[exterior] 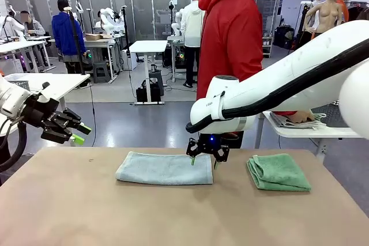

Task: Fold the towels and place them in the basket.
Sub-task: When a person lays out a Towel with hook on the table, fold it in half twice.

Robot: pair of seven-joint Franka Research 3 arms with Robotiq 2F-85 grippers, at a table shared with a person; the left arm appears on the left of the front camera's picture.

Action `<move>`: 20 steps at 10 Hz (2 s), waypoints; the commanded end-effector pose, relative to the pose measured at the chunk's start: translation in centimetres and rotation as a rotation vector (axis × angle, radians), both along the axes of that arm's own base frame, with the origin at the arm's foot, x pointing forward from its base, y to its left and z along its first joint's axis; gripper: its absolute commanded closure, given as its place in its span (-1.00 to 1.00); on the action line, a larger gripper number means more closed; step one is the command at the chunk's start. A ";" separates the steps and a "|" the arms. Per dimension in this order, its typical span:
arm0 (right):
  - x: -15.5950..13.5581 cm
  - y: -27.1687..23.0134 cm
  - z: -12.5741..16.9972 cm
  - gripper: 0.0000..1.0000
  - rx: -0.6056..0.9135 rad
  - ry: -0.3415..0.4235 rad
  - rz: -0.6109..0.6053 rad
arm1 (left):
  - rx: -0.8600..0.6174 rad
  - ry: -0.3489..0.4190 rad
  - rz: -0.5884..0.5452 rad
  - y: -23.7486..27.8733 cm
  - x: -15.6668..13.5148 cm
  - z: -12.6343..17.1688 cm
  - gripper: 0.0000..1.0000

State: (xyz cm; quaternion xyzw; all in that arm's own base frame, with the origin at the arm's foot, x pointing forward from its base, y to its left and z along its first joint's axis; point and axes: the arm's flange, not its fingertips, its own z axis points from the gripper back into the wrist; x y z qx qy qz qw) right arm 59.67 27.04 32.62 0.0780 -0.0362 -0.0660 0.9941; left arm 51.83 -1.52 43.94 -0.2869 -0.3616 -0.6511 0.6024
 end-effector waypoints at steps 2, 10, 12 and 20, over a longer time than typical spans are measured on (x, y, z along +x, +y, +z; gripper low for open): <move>1.9 0.3 -0.6 -0.80 -0.070 -0.012 -0.056 | 0.001 -0.016 -0.010 0.1 0.0 0.0 -0.13; 2.6 -0.7 -3.2 -0.41 -0.091 -0.065 0.037 | 0.001 -0.016 -0.010 0.1 0.0 0.0 -0.13; 2.7 -0.7 -3.5 -0.41 -0.089 -0.075 0.043 | 0.001 -0.016 -0.010 0.1 0.0 0.0 -0.13; 3.1 -0.2 -4.1 0.33 -0.086 -0.062 0.041 | 0.001 -0.016 -0.010 0.1 0.0 0.0 -0.13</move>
